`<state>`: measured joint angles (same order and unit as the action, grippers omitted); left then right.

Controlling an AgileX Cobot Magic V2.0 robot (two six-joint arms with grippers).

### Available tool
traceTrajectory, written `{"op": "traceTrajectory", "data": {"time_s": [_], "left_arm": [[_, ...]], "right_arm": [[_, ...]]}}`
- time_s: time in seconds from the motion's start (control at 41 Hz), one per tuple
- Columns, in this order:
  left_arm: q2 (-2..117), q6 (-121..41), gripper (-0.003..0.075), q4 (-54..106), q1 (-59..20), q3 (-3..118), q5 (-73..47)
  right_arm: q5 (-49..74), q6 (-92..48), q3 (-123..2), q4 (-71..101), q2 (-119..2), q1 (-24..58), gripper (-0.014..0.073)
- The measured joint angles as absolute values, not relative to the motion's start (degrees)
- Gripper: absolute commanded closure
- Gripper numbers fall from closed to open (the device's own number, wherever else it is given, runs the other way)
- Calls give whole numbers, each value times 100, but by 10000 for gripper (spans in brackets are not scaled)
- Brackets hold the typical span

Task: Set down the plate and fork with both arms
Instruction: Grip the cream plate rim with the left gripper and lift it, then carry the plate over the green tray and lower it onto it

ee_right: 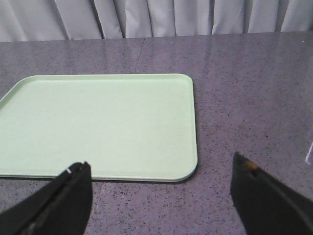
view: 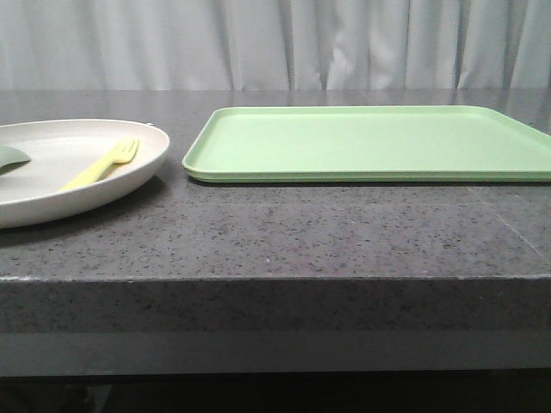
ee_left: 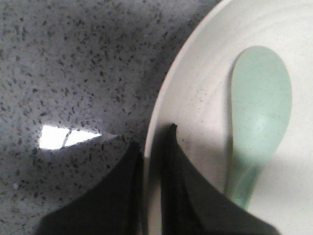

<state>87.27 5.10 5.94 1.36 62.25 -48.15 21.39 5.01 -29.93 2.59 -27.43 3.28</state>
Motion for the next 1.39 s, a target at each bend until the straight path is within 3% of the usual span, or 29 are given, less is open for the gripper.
{"op": "traceTrajectory", "data": {"time_s": [0.244,0.659,0.977,1.123,1.392], "left_arm": [[8609,187,738,1055,268,6261,-4822],[8600,-1527,739,3244,1097,6299,-4958],[8600,-1778,739,4087,1131,6471,-4970],[8623,-1778,739,4151,844,6677,-4797],[9317,-1500,739,4188,-470,7637,-4581]], "right_arm": [[2139,501,-2993,259,-2743,328,-9],[2139,501,-2993,259,-2743,328,-9],[2139,501,-2993,259,-2743,328,-9],[2139,501,-2993,259,-2743,328,-9],[2139,501,-2993,259,-2743,328,-9]]}}
